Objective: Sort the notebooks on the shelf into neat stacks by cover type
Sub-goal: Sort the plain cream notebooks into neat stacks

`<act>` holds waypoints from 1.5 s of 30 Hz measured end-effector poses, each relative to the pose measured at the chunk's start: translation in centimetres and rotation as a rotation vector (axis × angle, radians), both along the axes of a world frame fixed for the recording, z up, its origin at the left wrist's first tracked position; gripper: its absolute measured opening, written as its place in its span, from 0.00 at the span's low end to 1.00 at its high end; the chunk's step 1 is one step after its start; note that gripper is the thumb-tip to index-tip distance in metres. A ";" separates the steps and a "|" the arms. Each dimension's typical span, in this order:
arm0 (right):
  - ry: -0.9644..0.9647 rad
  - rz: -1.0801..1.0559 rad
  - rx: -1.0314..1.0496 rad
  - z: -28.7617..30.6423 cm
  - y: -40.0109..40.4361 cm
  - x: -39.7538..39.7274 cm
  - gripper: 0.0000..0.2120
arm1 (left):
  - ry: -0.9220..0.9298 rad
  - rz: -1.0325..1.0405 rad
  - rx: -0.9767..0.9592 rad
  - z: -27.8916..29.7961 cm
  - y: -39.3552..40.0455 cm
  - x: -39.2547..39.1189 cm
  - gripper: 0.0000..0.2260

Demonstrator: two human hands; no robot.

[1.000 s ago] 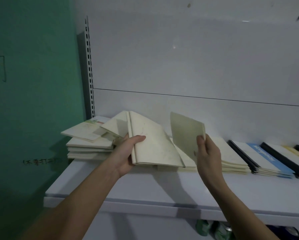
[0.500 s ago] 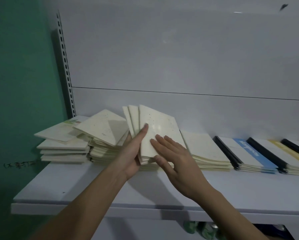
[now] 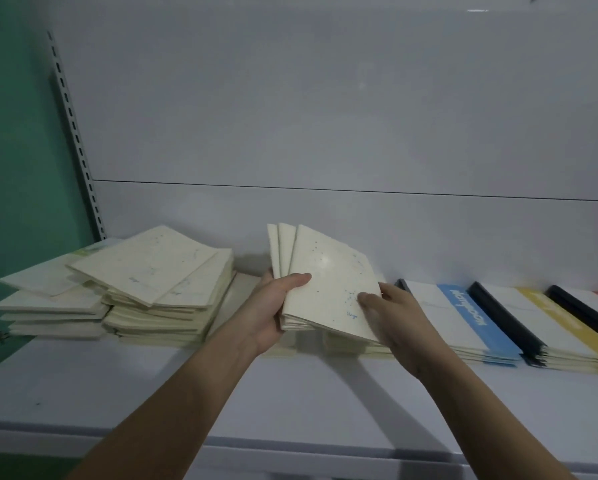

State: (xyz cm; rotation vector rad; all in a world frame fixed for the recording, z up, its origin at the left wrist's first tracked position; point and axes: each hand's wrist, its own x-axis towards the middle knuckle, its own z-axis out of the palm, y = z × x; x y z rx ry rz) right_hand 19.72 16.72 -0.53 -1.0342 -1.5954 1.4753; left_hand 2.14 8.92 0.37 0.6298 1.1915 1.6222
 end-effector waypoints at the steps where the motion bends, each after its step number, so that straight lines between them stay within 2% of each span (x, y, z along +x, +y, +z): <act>1: -0.024 -0.020 0.026 -0.2 0.8 0.4 0.07 | 0.055 0.025 -0.021 0.0 1.0 0.4 0.20; 8: -0.320 -0.040 0.201 -0.8 7.4 1.5 0.02 | 0.426 0.179 -0.191 -0.7 7.2 2.5 0.17; 12: -0.706 0.017 0.351 -2.4 10.6 1.1 0.15 | 0.596 0.080 -0.283 -1.8 8.3 2.9 0.19; 14: -0.794 0.055 0.399 -2.9 11.0 1.1 0.19 | 0.610 0.033 -0.316 -2.1 8.1 3.2 0.19; 19: -0.677 0.074 0.405 -2.9 11.4 1.4 0.25 | 0.567 0.078 -0.247 -0.8 7.5 4.0 0.18; 25: -0.687 0.092 0.401 -1.8 11.9 1.3 0.27 | 0.752 0.062 -0.237 0.7 5.9 3.4 0.21; 28: -0.687 -0.001 0.507 -1.3 11.3 1.0 0.24 | 0.860 0.083 -0.249 0.5 4.2 1.9 0.24; 31: -0.477 -0.076 0.687 -0.5 9.1 -0.2 0.19 | 0.960 0.140 -0.226 -0.1 2.2 0.0 0.18; 33: -0.354 -0.040 0.779 0.2 6.8 -1.6 0.15 | 0.986 0.172 -0.230 -0.5 0.6 -1.0 0.13; 36: -0.269 0.096 0.796 1.0 3.0 -4.5 0.11 | 0.997 0.192 -0.260 -0.9 -2.2 -2.4 0.11; 42: -0.516 0.441 0.831 -1.5 -2.2 -10.3 0.11 | 1.141 0.284 -0.397 -2.6 -8.0 -5.6 0.10; 45: -0.727 0.471 0.919 -3.9 -2.6 -12.6 0.22 | 1.232 0.292 -0.474 -4.1 -10.3 -6.6 0.09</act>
